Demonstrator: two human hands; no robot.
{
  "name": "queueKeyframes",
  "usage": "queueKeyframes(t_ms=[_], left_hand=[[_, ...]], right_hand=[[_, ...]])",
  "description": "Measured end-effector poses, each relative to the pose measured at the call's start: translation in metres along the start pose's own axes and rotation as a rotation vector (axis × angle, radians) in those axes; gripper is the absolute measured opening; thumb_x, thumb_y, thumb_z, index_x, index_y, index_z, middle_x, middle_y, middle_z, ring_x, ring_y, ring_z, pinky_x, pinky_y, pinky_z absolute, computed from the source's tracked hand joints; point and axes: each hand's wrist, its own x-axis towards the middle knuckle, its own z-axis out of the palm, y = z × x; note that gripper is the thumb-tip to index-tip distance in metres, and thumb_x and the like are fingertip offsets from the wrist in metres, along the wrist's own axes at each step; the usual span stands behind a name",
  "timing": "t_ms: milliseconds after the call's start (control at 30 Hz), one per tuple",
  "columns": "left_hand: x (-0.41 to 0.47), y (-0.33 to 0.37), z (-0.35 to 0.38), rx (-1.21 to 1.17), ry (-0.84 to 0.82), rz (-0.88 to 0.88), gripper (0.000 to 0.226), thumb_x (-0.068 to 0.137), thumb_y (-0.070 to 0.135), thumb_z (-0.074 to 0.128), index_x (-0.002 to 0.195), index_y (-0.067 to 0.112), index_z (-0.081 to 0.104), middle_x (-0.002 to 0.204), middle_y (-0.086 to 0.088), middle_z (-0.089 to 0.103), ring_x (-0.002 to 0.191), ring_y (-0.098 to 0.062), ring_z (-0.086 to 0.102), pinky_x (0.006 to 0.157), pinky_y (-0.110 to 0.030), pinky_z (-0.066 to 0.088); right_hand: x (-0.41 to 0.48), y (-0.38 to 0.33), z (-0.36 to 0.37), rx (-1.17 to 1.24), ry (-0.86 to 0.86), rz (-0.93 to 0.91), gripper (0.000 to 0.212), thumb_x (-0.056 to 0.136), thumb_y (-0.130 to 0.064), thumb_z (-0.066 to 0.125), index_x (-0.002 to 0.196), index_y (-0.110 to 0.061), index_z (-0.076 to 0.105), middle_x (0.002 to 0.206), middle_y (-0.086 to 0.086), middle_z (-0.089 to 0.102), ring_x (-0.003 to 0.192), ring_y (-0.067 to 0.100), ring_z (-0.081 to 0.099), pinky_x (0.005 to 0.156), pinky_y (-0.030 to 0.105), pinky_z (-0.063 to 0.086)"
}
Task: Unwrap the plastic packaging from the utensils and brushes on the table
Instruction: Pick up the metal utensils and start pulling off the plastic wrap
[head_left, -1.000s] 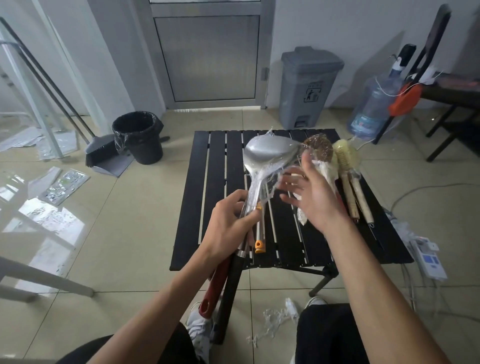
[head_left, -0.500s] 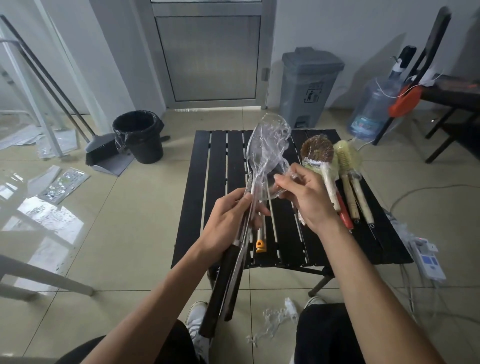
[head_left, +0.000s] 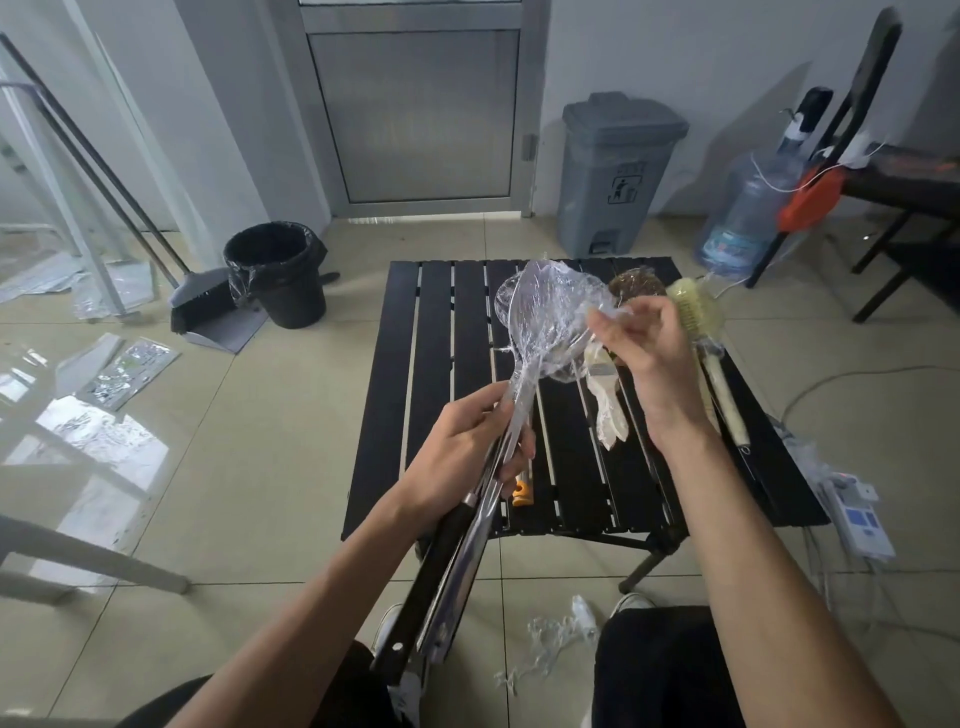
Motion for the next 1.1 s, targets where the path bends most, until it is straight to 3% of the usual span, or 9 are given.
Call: queueKeyframes(t_ms=[133, 267, 333, 433, 767, 867, 967, 1033, 1100], left_hand=[[0.0, -0.001, 0.004, 0.124, 0.002, -0.007, 0.029, 0.115, 0.023, 0.04, 0.119, 0.0, 0.056, 0.083, -0.016, 0.064, 0.056, -0.026, 0.052, 0.052, -0.038, 0.052], [-0.001, -0.002, 0.006, 0.209, -0.01, 0.0, 0.027, 0.115, 0.021, 0.038, 0.116, -0.001, 0.055, 0.083, -0.014, 0.067, 0.053, -0.028, 0.055, 0.05, -0.039, 0.052], [0.0, -0.003, 0.005, 0.228, -0.005, -0.008, 0.026, 0.115, 0.02, 0.038, 0.119, 0.0, 0.055, 0.082, -0.012, 0.068, 0.053, -0.025, 0.056, 0.049, -0.037, 0.052], [-0.001, -0.004, 0.003, 0.223, 0.012, 0.002, 0.027, 0.115, 0.022, 0.039, 0.124, 0.004, 0.057, 0.081, -0.011, 0.067, 0.055, -0.023, 0.058, 0.05, -0.036, 0.053], [0.002, 0.008, -0.012, -0.271, 0.015, 0.044, 0.03, 0.113, 0.01, 0.035, 0.127, -0.01, 0.053, 0.081, -0.017, 0.057, 0.052, -0.016, 0.05, 0.048, -0.028, 0.052], [0.002, 0.01, -0.008, -0.335, -0.002, 0.057, 0.027, 0.113, 0.007, 0.031, 0.125, -0.001, 0.054, 0.08, -0.016, 0.056, 0.051, -0.016, 0.05, 0.048, -0.029, 0.051], [0.001, 0.012, -0.005, -0.355, -0.003, 0.056, 0.027, 0.113, 0.007, 0.031, 0.126, 0.0, 0.053, 0.079, -0.017, 0.055, 0.051, -0.016, 0.049, 0.047, -0.029, 0.051], [0.001, 0.011, -0.003, -0.352, -0.015, 0.049, 0.027, 0.114, 0.009, 0.033, 0.124, -0.006, 0.052, 0.079, -0.017, 0.054, 0.05, -0.016, 0.049, 0.047, -0.029, 0.051], [0.001, 0.009, 0.0, -0.299, -0.018, 0.049, 0.031, 0.114, 0.014, 0.038, 0.122, -0.014, 0.048, 0.079, -0.016, 0.054, 0.049, -0.016, 0.049, 0.046, -0.029, 0.05]], right_hand=[[-0.002, -0.008, 0.006, -0.161, 0.027, -0.075, 0.066, 0.072, -0.071, 0.078, 0.105, -0.016, 0.061, 0.1, 0.004, 0.068, 0.088, 0.013, 0.065, 0.079, 0.021, 0.054], [-0.005, -0.008, 0.012, -0.271, 0.05, -0.042, 0.037, 0.086, -0.042, 0.082, 0.096, -0.014, 0.06, 0.094, 0.009, 0.07, 0.092, 0.029, 0.07, 0.083, 0.047, 0.061], [-0.006, -0.008, 0.009, -0.18, 0.024, -0.065, 0.025, 0.093, -0.028, 0.076, 0.091, -0.012, 0.057, 0.086, 0.01, 0.067, 0.084, 0.026, 0.069, 0.072, 0.045, 0.062], [-0.003, -0.011, 0.001, -0.009, 0.025, -0.139, 0.018, 0.098, -0.014, 0.066, 0.086, -0.016, 0.053, 0.071, -0.012, 0.059, 0.06, 0.004, 0.057, 0.055, 0.02, 0.052], [0.005, 0.0, -0.026, 0.356, 0.412, 0.018, 0.022, 0.087, 0.002, 0.06, 0.08, -0.017, 0.052, 0.06, -0.007, 0.056, 0.056, 0.009, 0.056, 0.058, 0.026, 0.049], [0.004, 0.002, -0.016, 0.398, 0.261, 0.15, 0.008, 0.088, -0.017, 0.066, 0.088, -0.019, 0.059, 0.074, -0.003, 0.063, 0.071, 0.011, 0.064, 0.066, 0.031, 0.054], [0.001, 0.002, -0.002, 0.413, -0.03, 0.306, 0.04, 0.086, -0.055, 0.071, 0.111, -0.024, 0.064, 0.108, 0.008, 0.07, 0.096, 0.022, 0.071, 0.076, 0.038, 0.06], [-0.004, 0.002, 0.013, 0.371, -0.204, 0.367, 0.059, 0.079, -0.065, 0.075, 0.121, -0.025, 0.063, 0.115, 0.011, 0.072, 0.093, 0.02, 0.072, 0.068, 0.029, 0.06], [-0.011, 0.003, 0.028, 0.395, -0.309, 0.381, 0.065, 0.066, -0.06, 0.088, 0.113, -0.019, 0.069, 0.099, 0.007, 0.073, 0.076, 0.013, 0.068, 0.058, 0.021, 0.055]])
